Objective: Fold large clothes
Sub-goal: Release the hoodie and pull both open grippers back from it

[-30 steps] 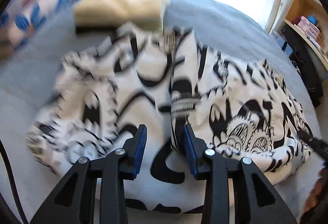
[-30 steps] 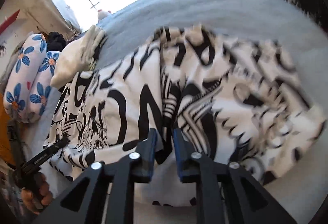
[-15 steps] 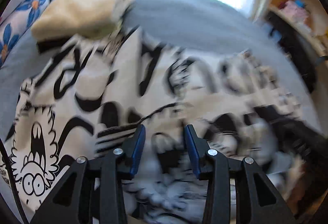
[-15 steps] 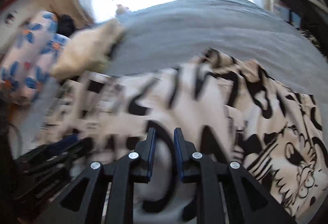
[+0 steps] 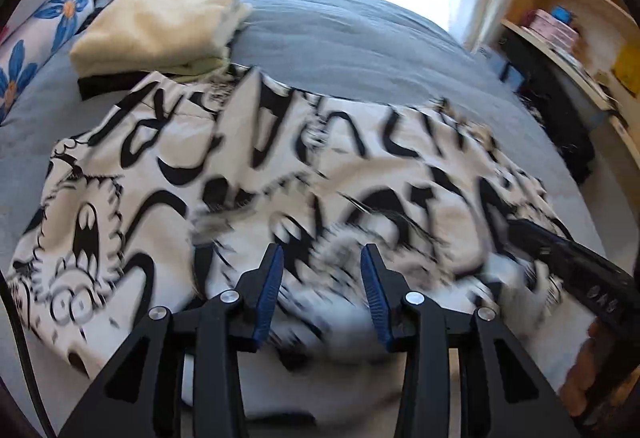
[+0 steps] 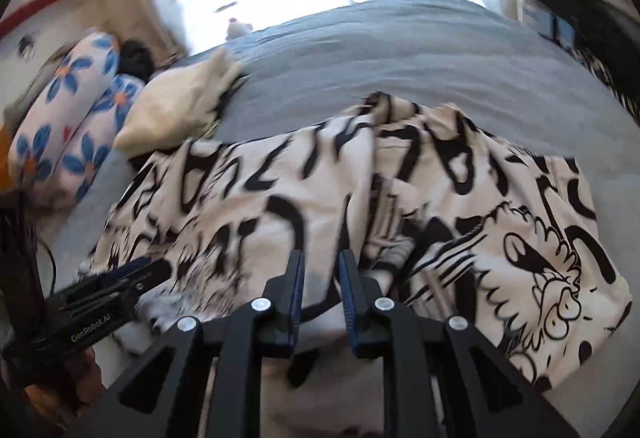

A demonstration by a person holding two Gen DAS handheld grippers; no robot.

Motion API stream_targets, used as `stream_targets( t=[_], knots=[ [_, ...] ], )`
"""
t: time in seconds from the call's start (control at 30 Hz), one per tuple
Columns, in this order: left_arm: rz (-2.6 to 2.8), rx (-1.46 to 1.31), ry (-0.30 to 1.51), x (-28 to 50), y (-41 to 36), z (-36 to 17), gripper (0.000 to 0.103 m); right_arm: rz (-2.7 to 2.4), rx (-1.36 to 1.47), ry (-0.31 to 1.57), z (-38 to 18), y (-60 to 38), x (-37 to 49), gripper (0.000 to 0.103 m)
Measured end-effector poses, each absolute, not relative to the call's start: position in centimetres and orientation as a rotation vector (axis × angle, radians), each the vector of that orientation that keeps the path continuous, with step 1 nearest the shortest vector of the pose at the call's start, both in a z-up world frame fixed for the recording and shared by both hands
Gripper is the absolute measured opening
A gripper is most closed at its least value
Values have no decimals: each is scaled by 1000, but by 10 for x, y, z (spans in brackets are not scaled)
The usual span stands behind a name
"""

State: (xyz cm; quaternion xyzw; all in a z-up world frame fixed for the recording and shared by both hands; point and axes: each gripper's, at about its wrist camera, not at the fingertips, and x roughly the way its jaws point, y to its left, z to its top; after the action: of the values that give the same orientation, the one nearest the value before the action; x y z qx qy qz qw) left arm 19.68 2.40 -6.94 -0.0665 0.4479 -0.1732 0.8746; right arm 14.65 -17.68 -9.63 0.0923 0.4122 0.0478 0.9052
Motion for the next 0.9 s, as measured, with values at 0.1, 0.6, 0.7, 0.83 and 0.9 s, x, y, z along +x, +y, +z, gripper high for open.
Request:
stream_targets(
  t=[0.1, 0.6, 0.7, 0.83, 0.9],
  knots=[
    [-378, -104, 963, 180, 18, -76, 39, 152, 190, 888, -106, -167, 141, 20],
    [-337, -45, 995, 147, 13, -72, 46, 85, 177, 989, -115, -168, 100, 20],
    [-338, -45, 968, 131, 20, -51, 52, 87, 161, 952, -95, -166, 84, 20],
    [-304, -37, 909, 105, 36, -15, 67, 98, 128, 879, -61, -160, 59, 20],
    [-280, -35, 898, 96, 42, -2, 69, 102, 104, 834, -41, -158, 44, 20]
  ],
)
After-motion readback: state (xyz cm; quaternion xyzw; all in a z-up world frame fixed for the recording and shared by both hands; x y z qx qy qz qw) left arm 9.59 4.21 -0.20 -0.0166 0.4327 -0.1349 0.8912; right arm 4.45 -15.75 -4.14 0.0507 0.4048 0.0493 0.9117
